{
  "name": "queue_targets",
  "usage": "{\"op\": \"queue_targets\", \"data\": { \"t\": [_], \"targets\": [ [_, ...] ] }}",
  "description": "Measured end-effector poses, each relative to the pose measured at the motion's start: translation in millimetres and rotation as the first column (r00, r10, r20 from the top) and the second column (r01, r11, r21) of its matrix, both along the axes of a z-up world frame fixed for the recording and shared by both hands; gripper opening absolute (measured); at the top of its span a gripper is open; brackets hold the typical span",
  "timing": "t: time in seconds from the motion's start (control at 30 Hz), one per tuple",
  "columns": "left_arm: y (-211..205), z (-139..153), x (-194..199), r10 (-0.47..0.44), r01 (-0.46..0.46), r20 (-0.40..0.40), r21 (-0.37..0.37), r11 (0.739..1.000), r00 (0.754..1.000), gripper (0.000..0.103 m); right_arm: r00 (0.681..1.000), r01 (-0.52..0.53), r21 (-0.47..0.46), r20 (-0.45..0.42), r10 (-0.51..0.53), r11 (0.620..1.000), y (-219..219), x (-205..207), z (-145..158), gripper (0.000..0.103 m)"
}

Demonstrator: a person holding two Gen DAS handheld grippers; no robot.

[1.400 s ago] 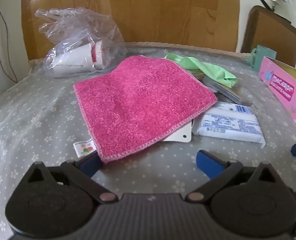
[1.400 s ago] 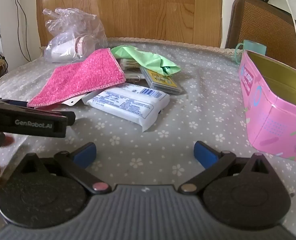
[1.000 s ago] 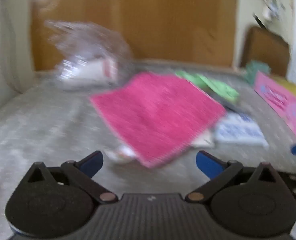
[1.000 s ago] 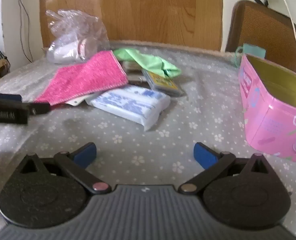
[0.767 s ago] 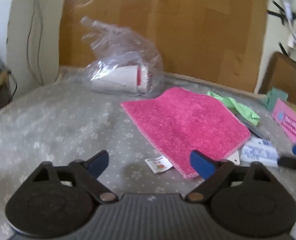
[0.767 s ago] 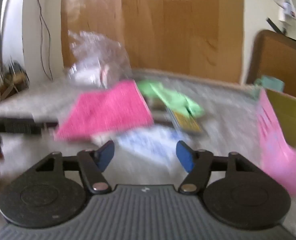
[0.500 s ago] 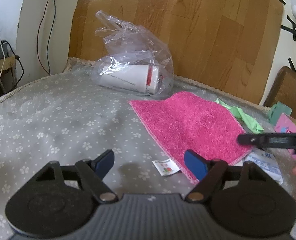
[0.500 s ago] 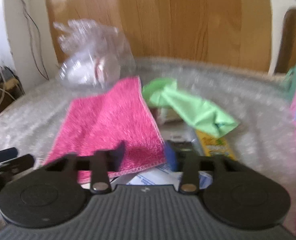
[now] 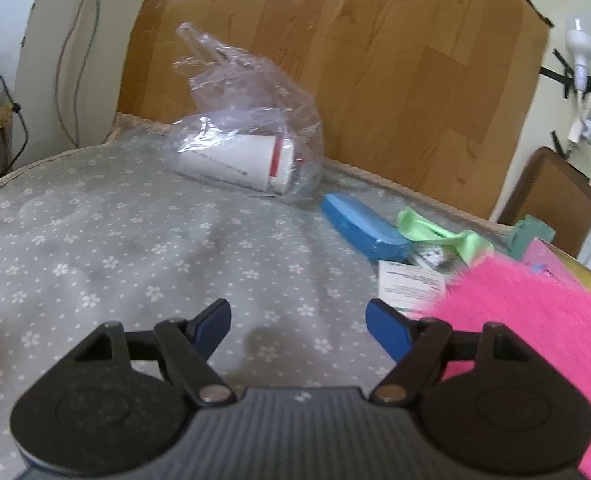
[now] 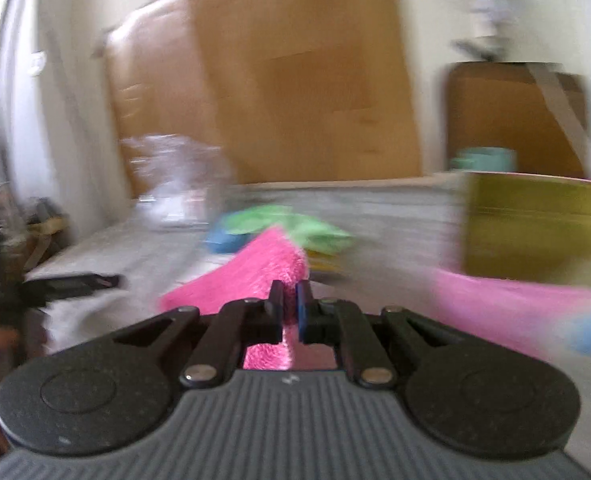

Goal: Organize soft objects
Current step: 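Carry the pink towel into the pink tin and open the right gripper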

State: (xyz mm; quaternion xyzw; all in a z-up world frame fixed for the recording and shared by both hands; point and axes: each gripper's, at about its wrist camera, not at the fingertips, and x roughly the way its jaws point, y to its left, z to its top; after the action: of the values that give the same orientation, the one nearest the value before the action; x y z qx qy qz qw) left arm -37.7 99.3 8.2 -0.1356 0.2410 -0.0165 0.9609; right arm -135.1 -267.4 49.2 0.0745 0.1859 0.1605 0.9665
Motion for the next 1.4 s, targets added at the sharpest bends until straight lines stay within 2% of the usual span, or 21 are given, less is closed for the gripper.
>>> {"op": "queue_targets", "data": {
  "t": [0.07, 0.17, 0.23, 0.3, 0.37, 0.43, 0.5, 0.57, 0.6, 0.63, 0.67, 0.7, 0.73, 0.77, 0.8, 1.0, 1.13, 1.27, 1.33, 1.37, 1.4],
  "targets": [
    [-5, 1, 2, -0.031, 0.031, -0.008, 0.016, 0.999, 0.999, 0.077, 0.994, 0.112, -0.037, -0.005, -0.112, 0.993, -26, -20, -4, 0.009],
    [-28, 5, -1, -0.092, 0.093, -0.014, 0.065, 0.994, 0.996, 0.075, 0.973, 0.225, -0.047, -0.05, -0.227, 0.973, -60, -32, -12, 0.023],
    [-51, 10, -6, -0.184, 0.184, -0.021, 0.023, 0.983, 0.983, 0.076, 0.961, 0.262, -0.03, -0.079, -0.264, 0.965, -70, -34, -19, 0.073],
    [-78, 14, -6, -0.275, 0.275, -0.046, 0.014, 0.961, 0.96, 0.078, 0.969, 0.231, 0.012, -0.095, -0.229, 0.973, -66, -34, -26, 0.095],
    [-112, 17, -4, -0.358, 0.363, -0.089, 0.054, 0.93, 0.93, 0.081, 0.981, 0.166, 0.003, -0.105, -0.165, 0.986, -50, -27, -31, 0.095],
    [-144, 14, -2, -0.425, 0.439, -0.136, 0.087, 0.894, 0.895, 0.095, 0.982, 0.116, -0.049, -0.146, -0.121, 0.992, -32, -15, -41, 0.095],
    [-171, 6, 4, -0.474, 0.496, -0.195, 0.084, 0.864, 0.859, 0.098, 0.977, 0.083, -0.104, -0.19, -0.102, 0.991, -11, 0, -55, 0.096],
    [-191, -6, 8, -0.501, 0.529, -0.24, 0.063, 0.846, 0.831, 0.097, 0.983, 0.078, -0.192, -0.151, -0.108, 0.978, 6, -2, -66, 0.091],
    [-198, -7, 2, -0.493, 0.522, -0.221, 0.097, 0.847, 0.841, 0.091, 0.987, 0.07, -0.203, -0.13, -0.097, 0.977, 16, 2, -67, 0.071],
    [-208, -7, -3, -0.505, 0.537, -0.216, 0.13, 0.834, 0.836, 0.074, 0.99, 0.049, -0.176, -0.121, -0.071, 0.983, 16, 3, -68, 0.04],
    [-218, -7, -8, -0.54, 0.573, -0.214, 0.144, 0.807, 0.814, 0.06, 0.993, 0.028, -0.166, -0.111, -0.046, 0.986, 13, 3, -68, 0.021],
    [-228, -5, -14, -0.571, 0.604, -0.212, 0.152, 0.782, 0.793, 0.038, 0.994, 0.007, -0.166, -0.103, -0.025, 0.986, 15, 2, -70, 0.009],
    [-233, -4, -15, -0.593, 0.628, -0.223, 0.142, 0.765, 0.774, 0.022, 0.995, -0.007, -0.158, -0.103, -0.009, 0.987, 17, 7, -70, 0.009],
    [-238, -2, -16, -0.622, 0.657, -0.238, 0.113, 0.745, 0.746, 0.015, 0.995, -0.006, -0.156, -0.099, -0.01, 0.988, 19, 9, -71, 0.008],
    [-241, 2, -18, -0.639, 0.672, -0.239, 0.093, 0.735, 0.731, 0.014, 0.996, -0.01, -0.148, -0.087, -0.003, 0.989, 19, 10, -70, 0.008],
    [-253, 61, -23, -0.666, 0.67, -0.072, 0.095, 0.736, 0.742, 0.013, 0.988, 0.046, -0.056, 0.147, -0.038, 0.997, -2, -6, -38, 0.007],
    [-284, 105, -2, -0.699, 0.687, 0.044, 0.151, 0.71, 0.713, 0.014, 0.941, 0.134, 0.007, 0.314, -0.13, 0.991, -25, 4, -6, 0.007],
    [-326, 125, 36, -0.72, 0.703, 0.096, 0.161, 0.692, 0.687, 0.014, 0.884, 0.248, 0.036, 0.4, -0.242, 0.968, -59, 17, 15, 0.008],
    [-350, 120, 54, -0.716, 0.694, 0.109, 0.181, 0.697, 0.69, 0.025, 0.861, 0.314, 0.052, 0.406, -0.307, 0.948, -75, 31, 16, 0.009],
    [-359, 115, 61, -0.701, 0.676, 0.089, 0.205, 0.708, 0.707, 0.033, 0.856, 0.344, 0.056, 0.392, -0.338, 0.937, -84, 43, 14, 0.012],
    [-369, 105, 73, -0.676, 0.652, 0.047, 0.224, 0.724, 0.735, 0.051, 0.855, 0.372, 0.05, 0.369, -0.364, 0.927, -91, 53, 10, 0.016]
  ]
}}
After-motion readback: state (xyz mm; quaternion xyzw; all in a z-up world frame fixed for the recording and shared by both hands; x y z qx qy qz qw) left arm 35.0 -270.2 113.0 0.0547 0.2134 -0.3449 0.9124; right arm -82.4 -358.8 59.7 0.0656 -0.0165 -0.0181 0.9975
